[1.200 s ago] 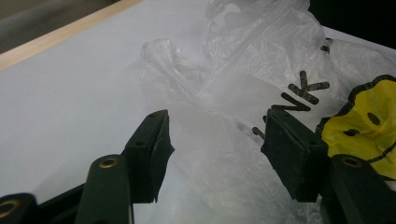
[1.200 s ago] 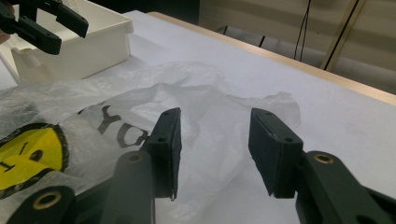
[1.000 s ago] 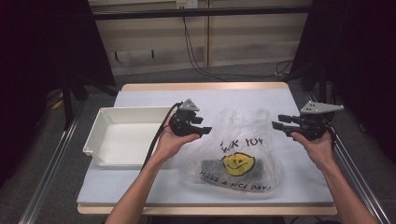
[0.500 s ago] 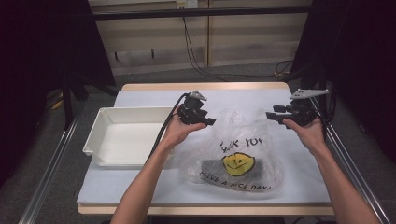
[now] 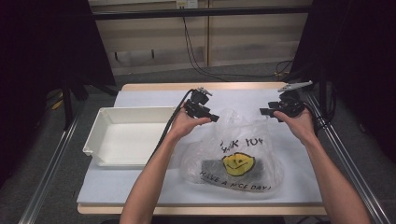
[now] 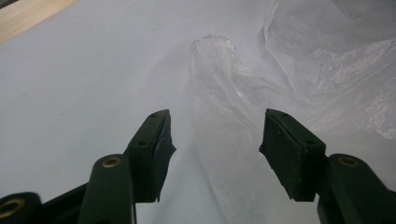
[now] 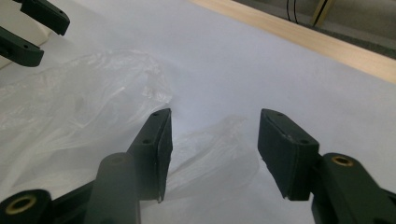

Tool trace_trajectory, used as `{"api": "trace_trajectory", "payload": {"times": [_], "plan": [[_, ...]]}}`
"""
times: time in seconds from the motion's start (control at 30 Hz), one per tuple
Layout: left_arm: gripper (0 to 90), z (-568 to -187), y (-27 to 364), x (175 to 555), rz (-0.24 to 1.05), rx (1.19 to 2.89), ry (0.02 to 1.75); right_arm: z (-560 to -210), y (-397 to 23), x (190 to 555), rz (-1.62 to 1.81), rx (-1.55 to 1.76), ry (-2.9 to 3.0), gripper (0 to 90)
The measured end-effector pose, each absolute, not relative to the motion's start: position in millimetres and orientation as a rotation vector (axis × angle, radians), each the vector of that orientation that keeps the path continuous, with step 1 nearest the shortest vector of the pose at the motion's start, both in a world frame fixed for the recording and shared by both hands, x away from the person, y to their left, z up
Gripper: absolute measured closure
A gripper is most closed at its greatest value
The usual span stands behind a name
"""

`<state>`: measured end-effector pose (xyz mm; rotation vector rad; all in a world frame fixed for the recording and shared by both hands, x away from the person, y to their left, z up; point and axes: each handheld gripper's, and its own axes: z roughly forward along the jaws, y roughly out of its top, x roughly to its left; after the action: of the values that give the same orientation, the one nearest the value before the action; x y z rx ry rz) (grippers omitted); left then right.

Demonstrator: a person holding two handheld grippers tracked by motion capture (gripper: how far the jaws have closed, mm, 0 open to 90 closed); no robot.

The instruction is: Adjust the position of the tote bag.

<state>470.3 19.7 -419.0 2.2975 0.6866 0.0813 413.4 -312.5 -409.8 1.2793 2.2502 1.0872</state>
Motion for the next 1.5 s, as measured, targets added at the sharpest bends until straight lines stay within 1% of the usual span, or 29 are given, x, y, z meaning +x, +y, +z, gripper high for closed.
{"api": "trace_trajectory", "payload": {"times": [0.13,0.27,0.37,0.5,0.63,0.7,0.73,0.87,0.93,1.0,1.03,1.07,1.1,1.13,1.3,1.33,1.37,1.5], "plan": [[41.9,-424,13,476,0.061,2.267,0.708,-420,-312,417,1.08,1.312,2.262,46.2],[40.8,-427,6,479,0.064,2.307,0.697,-427,-312,418,1.068,1.321,2.27,48.0],[40.5,-430,1,481,0.043,2.284,0.708,-431,-311,418,1.064,1.34,2.281,48.6],[40.4,-438,-3,484,0.027,2.322,0.695,-441,-310,418,1.073,1.349,2.3,52.0],[40.2,-447,-10,485,0.019,2.338,0.702,-449,-312,419,1.069,1.38,2.312,52.8],[39.6,-452,-13,489,-0.001,2.351,0.712,-452,-312,420,1.053,1.387,2.319,55.0],[39.6,-454,-15,490,-0.001,2.335,0.719,-453,-313,420,1.059,1.383,2.32,57.0],[39.8,-461,-19,492,-0.015,2.362,0.734,-452,-310,419,1.072,1.372,2.33,66.7],[42.6,-464,-20,493,-0.014,2.366,0.743,-453,-310,419,1.07,1.377,2.334,71.3],[45.9,-465,-19,494,-0.026,2.373,0.74,-453,-310,419,1.084,1.377,2.324,77.8],[53.4,-465,-19,493,-0.01,2.365,0.755,-452,-311,419,1.099,1.38,2.324,81.7],[53.4,-465,-18,494,-0.026,2.367,0.75,-452,-311,418,1.129,1.376,2.324,84.5],[55.5,-465,-18,493,-0.023,2.367,0.749,-451,-310,418,1.131,1.365,2.325,86.3],[59.8,-464,-18,493,-0.014,2.362,0.741,-451,-310,417,1.132,1.367,2.328,88.7],[76.8,-458,-15,489,-0.026,2.332,0.702,-450,-309,416,1.138,1.354,2.329,90.0],[78.4,-456,-14,488,-0.01,2.32,0.692,-450,-309,416,1.153,1.351,2.328,90.0],[81.5,-454,-12,488,-0.022,2.31,0.693,-449,-309,415,1.152,1.341,2.318,90.0],[86.4,-442,-3,484,-0.014,2.265,0.688,-445,-310,413,1.188,1.333,2.293,90.0]]}}
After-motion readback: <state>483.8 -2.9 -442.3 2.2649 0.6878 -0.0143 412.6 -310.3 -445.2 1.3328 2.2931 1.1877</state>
